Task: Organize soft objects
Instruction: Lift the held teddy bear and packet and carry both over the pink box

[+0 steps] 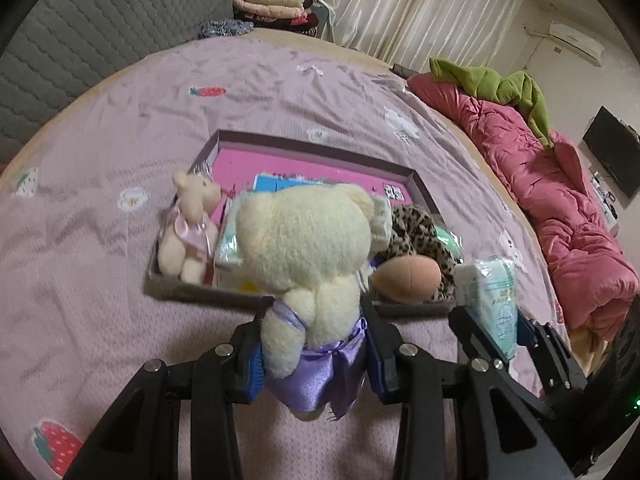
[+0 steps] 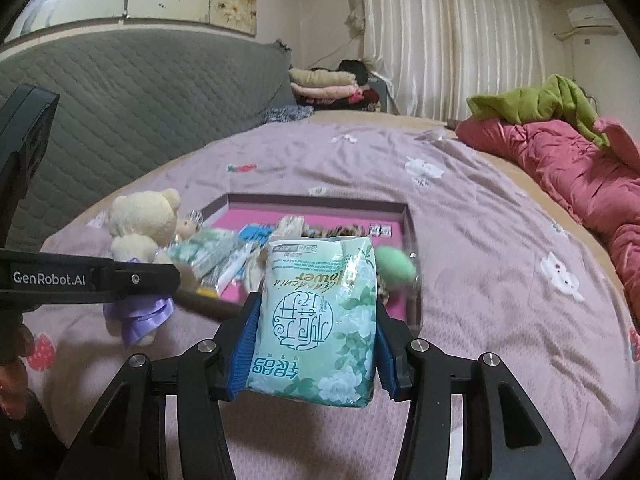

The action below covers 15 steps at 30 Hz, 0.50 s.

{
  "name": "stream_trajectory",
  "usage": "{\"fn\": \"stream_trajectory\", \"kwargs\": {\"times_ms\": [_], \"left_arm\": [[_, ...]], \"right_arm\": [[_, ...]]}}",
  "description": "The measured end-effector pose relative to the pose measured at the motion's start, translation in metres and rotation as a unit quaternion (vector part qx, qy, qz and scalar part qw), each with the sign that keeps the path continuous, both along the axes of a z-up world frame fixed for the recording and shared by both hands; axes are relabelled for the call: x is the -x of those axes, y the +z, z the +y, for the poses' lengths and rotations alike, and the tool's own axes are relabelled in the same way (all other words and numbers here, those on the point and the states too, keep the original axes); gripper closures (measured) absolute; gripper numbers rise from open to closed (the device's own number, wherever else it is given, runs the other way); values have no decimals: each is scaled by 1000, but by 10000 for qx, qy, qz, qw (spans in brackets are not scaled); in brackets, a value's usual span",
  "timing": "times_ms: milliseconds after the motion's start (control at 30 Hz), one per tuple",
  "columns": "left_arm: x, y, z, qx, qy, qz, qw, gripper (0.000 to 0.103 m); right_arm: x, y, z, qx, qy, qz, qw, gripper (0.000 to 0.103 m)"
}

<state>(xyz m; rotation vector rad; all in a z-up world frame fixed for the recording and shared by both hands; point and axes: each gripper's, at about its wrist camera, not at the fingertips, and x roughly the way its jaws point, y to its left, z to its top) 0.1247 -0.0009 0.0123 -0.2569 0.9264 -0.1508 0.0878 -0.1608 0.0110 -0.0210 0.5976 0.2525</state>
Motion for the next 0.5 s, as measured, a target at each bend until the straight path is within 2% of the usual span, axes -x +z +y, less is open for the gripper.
{"fn": "stream_trajectory", "kwargs": {"times_ms": [133, 500], "left_arm": [[-6, 4, -1, -85, 5, -85, 9999, 63], [-17, 11, -4, -217, -61, -228, 9995, 63]], "right_arm": [[-7, 3, -1, 92, -64, -70, 9999, 51], [-15, 8, -16, -31, -253, -182, 9995, 51]]}}
